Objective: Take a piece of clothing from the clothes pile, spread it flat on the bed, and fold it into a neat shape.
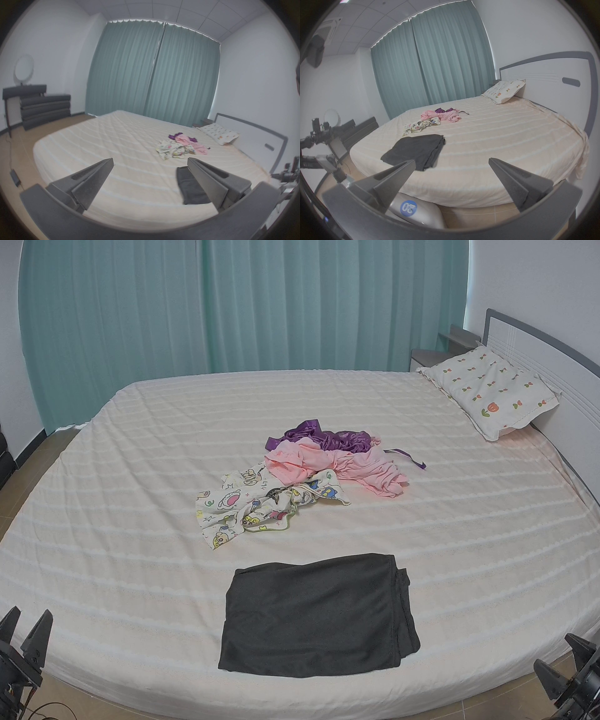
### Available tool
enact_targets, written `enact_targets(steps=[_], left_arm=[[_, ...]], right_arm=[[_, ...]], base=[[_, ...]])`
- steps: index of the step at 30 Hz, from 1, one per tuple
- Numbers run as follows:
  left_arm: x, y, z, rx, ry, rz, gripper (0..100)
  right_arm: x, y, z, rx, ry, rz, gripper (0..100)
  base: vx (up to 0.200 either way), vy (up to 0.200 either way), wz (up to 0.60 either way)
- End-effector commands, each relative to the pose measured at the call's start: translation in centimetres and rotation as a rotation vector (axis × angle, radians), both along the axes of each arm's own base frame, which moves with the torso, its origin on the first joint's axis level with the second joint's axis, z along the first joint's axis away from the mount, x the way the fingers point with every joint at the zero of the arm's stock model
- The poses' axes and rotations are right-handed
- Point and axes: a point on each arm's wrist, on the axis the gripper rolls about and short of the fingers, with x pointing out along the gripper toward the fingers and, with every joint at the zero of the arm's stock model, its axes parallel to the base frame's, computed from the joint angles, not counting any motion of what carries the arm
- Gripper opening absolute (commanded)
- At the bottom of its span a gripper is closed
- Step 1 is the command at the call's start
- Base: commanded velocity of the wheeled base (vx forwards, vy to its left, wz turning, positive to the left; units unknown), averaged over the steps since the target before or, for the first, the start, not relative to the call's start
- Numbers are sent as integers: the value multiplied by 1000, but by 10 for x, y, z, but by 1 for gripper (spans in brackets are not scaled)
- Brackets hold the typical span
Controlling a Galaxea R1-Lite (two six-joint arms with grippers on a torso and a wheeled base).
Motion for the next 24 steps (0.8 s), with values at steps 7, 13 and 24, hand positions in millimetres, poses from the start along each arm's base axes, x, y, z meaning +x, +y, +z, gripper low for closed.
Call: enact_targets(steps=[7,13,24], left_arm=[[-29,6,-39,223,-79,201,100],[-33,4,-60,289,-85,260,100],[-31,1,-61,283,-101,125,100]], right_arm=[[-19,-4,-7,-74,-155,-142,100],[-23,-2,-8,-103,-199,-192,100],[-25,-1,-16,-171,-253,-191,100]], base=[[0,0,0],[0,0,0],[0,0,0]])
